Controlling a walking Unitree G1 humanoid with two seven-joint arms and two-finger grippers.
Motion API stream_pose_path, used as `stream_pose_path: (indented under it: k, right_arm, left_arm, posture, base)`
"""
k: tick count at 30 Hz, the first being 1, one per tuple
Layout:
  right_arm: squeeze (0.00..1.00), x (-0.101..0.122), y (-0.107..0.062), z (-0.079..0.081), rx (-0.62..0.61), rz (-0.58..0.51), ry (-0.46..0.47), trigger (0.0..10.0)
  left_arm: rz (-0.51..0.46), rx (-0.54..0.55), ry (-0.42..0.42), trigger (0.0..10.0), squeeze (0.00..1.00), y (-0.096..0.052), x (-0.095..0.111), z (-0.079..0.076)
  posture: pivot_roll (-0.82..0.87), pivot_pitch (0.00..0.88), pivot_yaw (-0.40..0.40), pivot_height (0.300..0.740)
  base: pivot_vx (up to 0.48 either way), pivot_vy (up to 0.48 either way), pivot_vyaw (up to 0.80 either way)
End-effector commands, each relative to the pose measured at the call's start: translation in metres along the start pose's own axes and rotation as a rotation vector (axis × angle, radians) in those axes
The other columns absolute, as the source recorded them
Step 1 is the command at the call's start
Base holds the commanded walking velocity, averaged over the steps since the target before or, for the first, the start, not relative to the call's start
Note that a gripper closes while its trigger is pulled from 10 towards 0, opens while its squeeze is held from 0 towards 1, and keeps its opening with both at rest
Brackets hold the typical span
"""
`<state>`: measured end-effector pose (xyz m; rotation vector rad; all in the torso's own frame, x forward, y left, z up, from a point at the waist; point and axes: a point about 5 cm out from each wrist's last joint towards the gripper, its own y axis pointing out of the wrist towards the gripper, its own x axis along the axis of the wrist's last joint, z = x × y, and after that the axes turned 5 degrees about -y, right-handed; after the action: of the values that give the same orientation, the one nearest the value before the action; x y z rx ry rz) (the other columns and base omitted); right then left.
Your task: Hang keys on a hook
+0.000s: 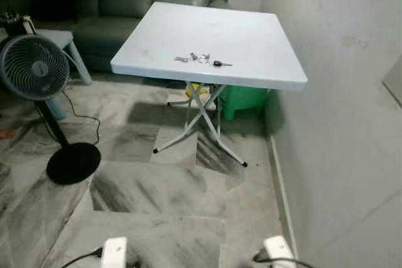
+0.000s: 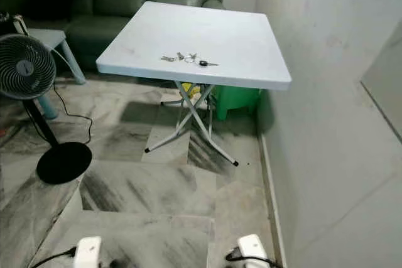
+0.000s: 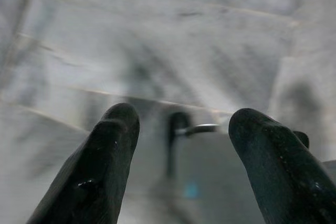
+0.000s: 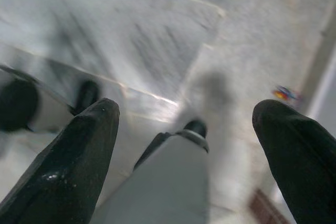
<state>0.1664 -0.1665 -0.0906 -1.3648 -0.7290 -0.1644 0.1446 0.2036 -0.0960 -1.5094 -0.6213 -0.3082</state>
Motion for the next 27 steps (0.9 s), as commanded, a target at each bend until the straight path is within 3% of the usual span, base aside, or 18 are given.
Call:
stream_pose_path:
  k: [1, 3, 4, 5, 21, 27]
  right_arm:
    - [1.0, -0.0063, -0.0042, -0.0105, -0.026, 0.018, 0.011, 10.0]
    - [1.0, -0.0068, -0.0044, -0.0109, -0.029, 0.022, 0.004, 10.0]
    - [0.95, -0.0067, -0.0044, -0.0106, -0.026, 0.02, 0.005, 10.0]
    - [0.0, -0.0065, -0.0043, -0.0107, -0.027, 0.022, -0.005, 10.0]
    - [0.0, -0.0059, -0.004, -0.0108, -0.032, 0.024, -0.006, 10.0]
    - [0.0, -0.0019, -0.0037, -0.0123, -0.043, 0.0, -0.01, 10.0]
  left_arm:
    - [-0.005, -0.026, -0.002, 10.0, 0.0, 0.0015, 0.0019, -0.0094]
    - [-0.004, -0.026, -0.002, 10.0, 0.0, 0.0015, 0.0016, -0.0091]
    - [-0.004, -0.025, -0.002, 10.0, 0.0, 0.0014, 0.0015, -0.0089]
    - [-0.004, -0.025, -0.002, 10.0, 0.0, 0.0014, 0.0015, -0.0087]
    - [-0.009, -0.023, 0.0, 10.0, 0.0, 0.0016, 0.003, -0.0084]
    - [-0.042, -0.029, 0.006, 10.0, 0.0, 0.0022, 0.0085, -0.0091]
  posture:
    - [-0.06, 0.0, -0.024, 0.74]
    - [-0.06, 0.0, -0.023, 0.74]
    - [-0.06, 0.0, -0.023, 0.74]
    - [-0.06, 0.0, -0.023, 0.74]
    - [-0.06, 0.0, -0.024, 0.74]
    - [-0.06, 0.0, -0.024, 0.74]
  base:
    - [0.0, 0.476, 0.0]
    - [0.0, 0.469, 0.0]
    - [0.0, 0.472, 0.0]
    - [0.0, 0.469, 0.0]
    - [0.0, 0.47, 0.0]
    - [0.0, 0.097, 0.0]
